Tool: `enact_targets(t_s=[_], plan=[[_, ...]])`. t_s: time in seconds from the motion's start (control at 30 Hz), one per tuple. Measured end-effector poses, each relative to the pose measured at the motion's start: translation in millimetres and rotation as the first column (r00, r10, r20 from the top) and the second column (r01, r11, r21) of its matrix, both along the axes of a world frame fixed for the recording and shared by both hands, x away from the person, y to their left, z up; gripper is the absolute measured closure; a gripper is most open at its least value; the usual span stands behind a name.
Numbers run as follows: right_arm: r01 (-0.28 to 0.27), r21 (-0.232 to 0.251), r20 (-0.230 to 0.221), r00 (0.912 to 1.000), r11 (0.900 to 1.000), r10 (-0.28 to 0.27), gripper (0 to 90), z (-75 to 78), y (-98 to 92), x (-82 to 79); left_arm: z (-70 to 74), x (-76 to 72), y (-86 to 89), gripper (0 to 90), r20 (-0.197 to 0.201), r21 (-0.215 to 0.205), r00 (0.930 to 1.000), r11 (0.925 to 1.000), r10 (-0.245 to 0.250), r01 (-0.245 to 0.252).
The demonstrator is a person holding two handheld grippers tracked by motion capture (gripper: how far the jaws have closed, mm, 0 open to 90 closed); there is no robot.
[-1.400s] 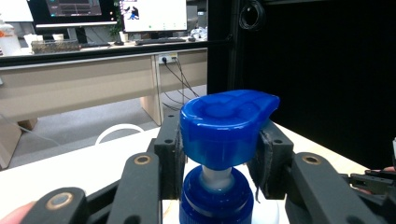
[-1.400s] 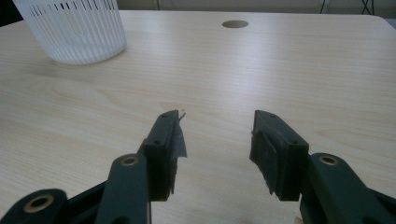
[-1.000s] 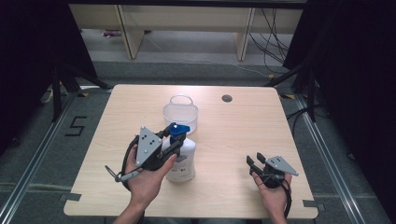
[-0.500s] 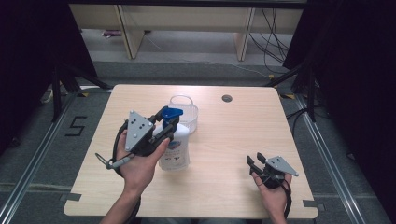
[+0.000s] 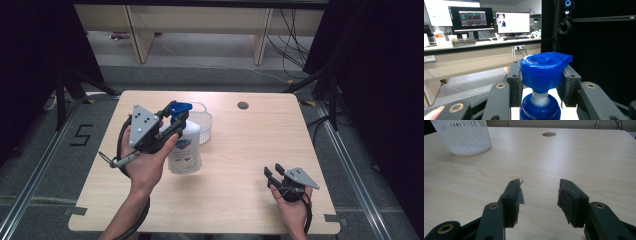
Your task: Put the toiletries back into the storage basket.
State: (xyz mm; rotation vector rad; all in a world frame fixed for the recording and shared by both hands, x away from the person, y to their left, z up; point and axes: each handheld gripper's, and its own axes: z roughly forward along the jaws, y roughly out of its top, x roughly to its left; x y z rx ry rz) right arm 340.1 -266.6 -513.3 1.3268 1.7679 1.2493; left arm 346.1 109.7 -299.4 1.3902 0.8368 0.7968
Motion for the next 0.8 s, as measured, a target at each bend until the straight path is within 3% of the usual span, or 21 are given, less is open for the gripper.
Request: enact_targets(t_s=[0.03, 0.07, 0.17, 0.2, 0.27, 0.33, 0.4, 0.47, 0.5, 0.53, 0.67, 0.7, 0.8], plan=[[0.018, 0.03, -0.024, 0.9996, 0.999, -0.017, 52.8, 0.2, 2.5, -1.8, 2.5, 2.7, 0.8, 59.8, 0.02, 0.014, 0.9998, 0.9999, 0.0, 0.0], [0.017, 0.028, -0.022, 0.9996, 0.999, -0.016, 52.8, 0.2, 2.3, -1.7, 4.1, 3.3, -0.1, 59.8, 0.006, -0.001, 1.0, 1.0, -0.004, 0.004], [0.015, 0.029, -0.024, 0.9996, 0.999, -0.015, 52.8, 0.3, 2.3, -1.8, 9.2, 7.1, 0.3, 59.8, 0.013, -0.015, 0.9999, 0.9999, 0.002, -0.002], [0.015, 0.028, -0.023, 0.9996, 0.999, -0.015, 52.8, 0.2, 2.3, -1.8, 11.2, 9.6, 1.8, 59.9, 0.034, -0.002, 0.9994, 1.0, 0.009, -0.009], [0.005, 0.031, -0.017, 0.9998, 1.0, -0.005, 52.8, -0.1, 2.0, -1.3, 13.2, 11.8, 1.0, 59.8, 0.021, -0.02, 0.9997, 0.9998, 0.01, -0.009], [0.003, 0.031, -0.019, 0.9998, 1.0, -0.003, 52.8, -0.1, 2.1, -1.6, 15.7, 15.6, 1.6, 59.8, 0.035, -0.009, 0.9993, 0.9999, 0.014, -0.014], [0.003, 0.031, -0.019, 0.9998, 1.0, -0.003, 52.8, -0.1, 2.2, -1.7, 16.2, 16.2, 0.7, 59.8, 0.021, -0.017, 0.9997, 0.9998, 0.013, -0.013], [0.004, 0.038, -0.019, 0.9998, 0.999, -0.003, 52.8, -0.2, 2.8, -1.8, 19.0, 21.4, 0.3, 59.8, 0.04, 0.0, 0.9991, 0.9999, 0.017, -0.017], [0.004, 0.038, -0.02, 0.9998, 0.999, -0.003, 52.8, -0.2, 2.8, -1.8, 19.2, 21.9, -0.9, 59.8, 0.024, -0.011, 0.9996, 0.9998, 0.015, -0.015], [0.005, 0.037, -0.02, 0.9998, 0.999, -0.004, 52.8, -0.2, 2.8, -1.8, 20.2, 24.2, -0.2, 59.8, 0.039, -0.002, 0.9991, 0.9998, 0.019, -0.019], [0.01, 0.026, -0.024, 0.9997, 1.0, -0.01, 52.8, 0.2, 2.2, -2.1, 22.5, 28.6, -0.3, 59.8, 0.021, -0.023, 0.9996, 0.9995, 0.02, -0.02], [0.002, 0.017, -0.007, 1.0, 1.0, -0.002, 52.8, -0.3, 1.3, -1.1, 23.9, 30.5, 0.6, 59.8, 0.036, -0.013, 0.9991, 0.9997, 0.024, -0.023], [0.004, 0.035, -0.016, 0.9999, 0.999, -0.004, 52.8, -0.4, 2.6, -1.6, 27.4, 33.3, 0.2, 59.8, 0.028, -0.023, 0.9992, 0.9994, 0.027, -0.027]])
